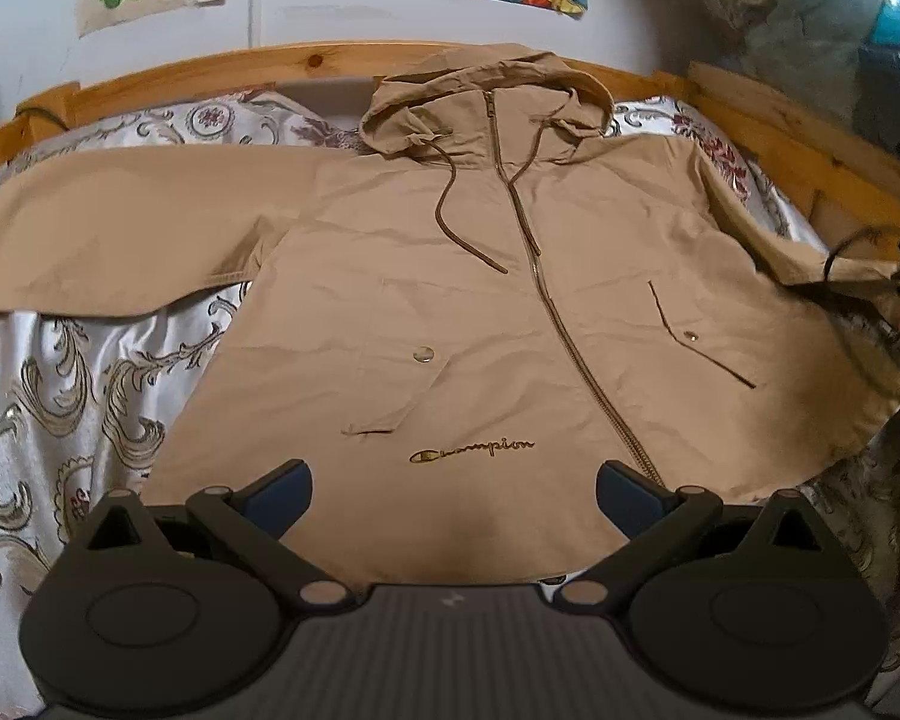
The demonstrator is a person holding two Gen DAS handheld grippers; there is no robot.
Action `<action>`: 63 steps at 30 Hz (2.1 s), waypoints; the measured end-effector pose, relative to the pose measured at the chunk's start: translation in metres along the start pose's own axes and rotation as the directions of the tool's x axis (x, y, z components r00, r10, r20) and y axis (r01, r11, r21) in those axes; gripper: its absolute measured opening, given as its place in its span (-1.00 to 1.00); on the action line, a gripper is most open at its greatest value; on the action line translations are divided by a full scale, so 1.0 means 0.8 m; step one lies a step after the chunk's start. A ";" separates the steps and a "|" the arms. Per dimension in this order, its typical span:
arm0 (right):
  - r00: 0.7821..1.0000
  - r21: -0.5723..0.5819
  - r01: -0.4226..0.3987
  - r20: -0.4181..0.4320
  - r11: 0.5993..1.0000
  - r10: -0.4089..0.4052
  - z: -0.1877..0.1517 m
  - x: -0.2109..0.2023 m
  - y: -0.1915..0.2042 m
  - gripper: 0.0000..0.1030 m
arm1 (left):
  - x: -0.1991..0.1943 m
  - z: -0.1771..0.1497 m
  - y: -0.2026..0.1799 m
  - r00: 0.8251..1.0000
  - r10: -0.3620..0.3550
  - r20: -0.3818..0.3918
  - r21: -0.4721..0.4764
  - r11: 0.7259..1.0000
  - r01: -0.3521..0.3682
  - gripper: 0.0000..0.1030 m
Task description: Fold large clothes
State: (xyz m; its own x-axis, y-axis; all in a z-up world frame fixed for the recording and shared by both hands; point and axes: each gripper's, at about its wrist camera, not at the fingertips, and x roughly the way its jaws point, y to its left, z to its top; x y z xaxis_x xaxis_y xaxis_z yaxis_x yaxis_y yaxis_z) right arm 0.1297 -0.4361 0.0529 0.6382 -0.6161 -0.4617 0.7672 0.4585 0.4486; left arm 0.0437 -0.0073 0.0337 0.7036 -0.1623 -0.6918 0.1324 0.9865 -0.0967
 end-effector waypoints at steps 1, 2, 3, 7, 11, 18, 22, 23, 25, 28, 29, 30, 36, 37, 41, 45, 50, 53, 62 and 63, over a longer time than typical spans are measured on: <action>0.999 -0.063 -0.021 0.045 0.998 0.024 -0.001 -0.005 0.018 -0.82 | 0.000 0.000 0.005 1.000 -0.007 0.000 -0.016 1.000 0.007 0.99; 0.995 -0.118 -0.043 0.084 0.992 0.053 -0.002 -0.011 0.034 -0.84 | 0.000 -0.001 0.010 1.000 -0.011 0.000 -0.028 1.000 0.011 0.99; 0.986 -0.195 -0.072 0.134 0.978 0.100 -0.005 -0.020 0.056 -0.86 | 0.001 -0.002 0.014 1.000 -0.015 -0.002 -0.041 0.999 0.015 0.99; 0.859 -0.651 -0.147 0.289 0.745 0.422 -0.057 -0.070 0.153 -0.90 | 0.003 -0.002 0.028 1.000 -0.011 -0.012 -0.085 0.996 0.010 0.99; 0.675 -0.985 -0.097 0.041 0.143 0.736 -0.179 -0.126 0.209 -0.91 | 0.002 -0.004 0.032 1.000 0.001 -0.012 -0.102 0.995 -0.003 0.99; 0.694 -0.881 -0.140 -0.413 -0.452 0.590 -0.303 -0.157 0.164 -0.66 | 0.003 -0.003 0.030 1.000 0.023 -0.015 -0.101 0.995 -0.025 0.99; 0.688 -0.858 -0.326 -0.504 -0.398 0.522 -0.270 -0.156 0.145 0.09 | 0.006 0.000 0.026 0.999 0.038 -0.013 -0.102 0.994 -0.039 0.99; 0.683 -0.854 -0.363 -0.516 -0.373 0.517 -0.259 -0.155 0.142 0.21 | 0.007 0.002 0.026 0.999 0.045 -0.008 -0.101 0.994 -0.045 0.99; 0.683 -0.855 -0.416 -0.519 -0.311 0.514 -0.236 -0.154 0.128 0.28 | 0.009 0.010 0.028 0.998 0.061 0.007 -0.095 0.994 -0.060 0.99; 0.696 -0.867 -0.468 -0.479 -0.167 0.535 -0.211 -0.143 0.112 0.59 | 0.018 0.033 0.034 0.995 0.101 0.019 -0.070 0.993 -0.099 0.99; 0.706 -0.871 -0.478 -0.458 -0.113 0.541 -0.204 -0.135 0.112 0.66 | 0.023 0.046 0.035 0.993 0.114 0.016 -0.039 0.993 -0.113 0.99; 0.721 -0.871 -0.489 -0.432 -0.045 0.542 -0.194 -0.124 0.112 0.68 | 0.028 0.060 0.034 0.991 0.132 0.009 0.003 0.991 -0.132 0.99; 0.780 -0.822 -0.499 -0.287 0.275 0.557 -0.161 -0.038 0.095 0.50 | 0.058 0.166 0.018 0.982 0.165 -0.095 0.332 0.935 -0.125 0.99; 0.790 -0.805 -0.500 -0.273 0.319 0.549 -0.155 -0.022 0.092 0.47 | 0.067 0.184 0.016 0.979 0.180 -0.101 0.359 0.924 -0.133 0.99; 0.803 -0.741 -0.515 -0.241 0.431 0.545 -0.142 0.031 0.094 0.34 | 0.115 0.220 0.020 0.984 0.143 -0.104 0.270 0.957 -0.110 0.96; 0.816 -0.715 -0.528 -0.277 0.458 0.507 -0.142 0.073 0.095 0.25 | 0.190 0.225 0.034 0.992 0.018 -0.125 0.085 0.996 -0.008 0.68; 0.789 -0.570 -0.609 -0.362 0.551 0.497 -0.122 0.113 0.080 0.26 | 0.251 0.217 0.041 0.993 -0.006 -0.116 0.002 1.000 0.007 0.46; 0.779 -0.549 -0.624 -0.373 0.556 0.505 -0.120 0.116 0.078 0.26 | 0.268 0.207 0.042 0.985 -0.059 -0.162 -0.043 0.998 0.053 0.43; 0.787 -0.562 -0.612 -0.364 0.557 0.497 -0.126 0.115 0.076 0.29 | 0.271 0.183 0.026 0.974 0.072 -0.215 -0.032 0.996 -0.081 -0.75; 0.789 -0.563 -0.610 -0.362 0.557 0.497 -0.126 0.115 0.076 0.29 | 0.258 0.180 0.027 0.984 0.067 -0.168 -0.060 0.995 -0.078 -0.81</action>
State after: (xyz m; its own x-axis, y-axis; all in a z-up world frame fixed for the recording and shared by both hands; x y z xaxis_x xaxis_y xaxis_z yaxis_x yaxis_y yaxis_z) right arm 0.2413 -0.4004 -0.0391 0.9079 -0.0263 -0.4183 0.0750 0.9921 0.1003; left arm 0.2919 -0.0229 -0.0081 0.5839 -0.0891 -0.8069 0.0349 0.9958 -0.0847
